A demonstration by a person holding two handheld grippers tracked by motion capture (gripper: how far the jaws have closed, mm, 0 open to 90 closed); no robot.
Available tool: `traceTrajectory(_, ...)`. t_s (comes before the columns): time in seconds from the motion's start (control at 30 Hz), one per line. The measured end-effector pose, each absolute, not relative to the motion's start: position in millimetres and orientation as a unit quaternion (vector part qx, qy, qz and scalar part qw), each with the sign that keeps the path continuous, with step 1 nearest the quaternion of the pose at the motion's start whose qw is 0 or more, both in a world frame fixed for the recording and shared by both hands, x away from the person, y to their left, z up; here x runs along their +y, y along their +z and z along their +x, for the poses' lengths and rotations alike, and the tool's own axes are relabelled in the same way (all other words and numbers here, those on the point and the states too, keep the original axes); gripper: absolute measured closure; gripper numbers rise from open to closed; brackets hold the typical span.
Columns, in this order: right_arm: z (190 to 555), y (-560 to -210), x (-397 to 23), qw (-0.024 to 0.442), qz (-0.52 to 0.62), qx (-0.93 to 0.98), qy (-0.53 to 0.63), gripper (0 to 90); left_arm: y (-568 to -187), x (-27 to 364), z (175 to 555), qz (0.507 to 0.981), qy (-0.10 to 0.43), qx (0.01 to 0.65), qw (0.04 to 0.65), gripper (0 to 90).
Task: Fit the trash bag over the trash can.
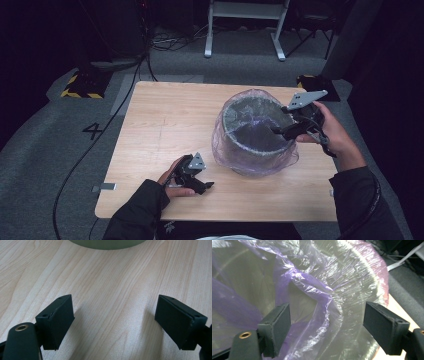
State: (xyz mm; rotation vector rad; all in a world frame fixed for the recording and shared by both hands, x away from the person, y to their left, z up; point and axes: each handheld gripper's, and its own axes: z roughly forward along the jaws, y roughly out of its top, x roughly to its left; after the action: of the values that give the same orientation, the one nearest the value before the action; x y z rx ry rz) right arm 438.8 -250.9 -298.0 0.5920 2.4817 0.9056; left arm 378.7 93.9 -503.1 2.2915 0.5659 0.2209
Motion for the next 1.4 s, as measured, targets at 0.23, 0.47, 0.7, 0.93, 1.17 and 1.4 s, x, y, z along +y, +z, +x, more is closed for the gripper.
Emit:
traceTrajectory(0.23, 425.6, -297.2, -258.1, 0.212, 0.205, 0.888, 0.352, 21.6, -503.1, 94.2, 378.5, 0.896, 0.086, 0.221, 0.376, 15.1)
traceTrajectory(0.47, 413.2, -298.5, -267.7, 0.215, 0.2, 0.884, 0.363, 21.2, -503.1, 94.2, 378.5, 0.896, 0.086, 0.221, 0.376, 15.2)
traceTrajectory(0.7, 402.4, -302.6, -278.9, 0.223, 0.198, 0.882, 0.366, 20.6, -503.2, 94.1, 378.6, 0.896, 0.087, 0.22, 0.376, 15.2)
traceTrajectory(0.93, 386.8, -302.2, -291.2, 0.236, 0.195, 0.872, 0.382, 20.3, -503.2, 94.1, 378.6, 0.896, 0.087, 0.221, 0.376, 15.1)
traceTrajectory(1.17, 375.2, -305.6, -301.1, 0.235, 0.193, 0.87, 0.388, 19.8, -503.1, 94.2, 378.5, 0.896, 0.086, 0.221, 0.376, 15.2)
traceTrajectory(1.4, 370.1, -318.5, -307.1, 0.23, 0.196, 0.874, 0.381, 19.3, -503.1, 94.1, 378.6, 0.896, 0.087, 0.22, 0.376, 15.2)
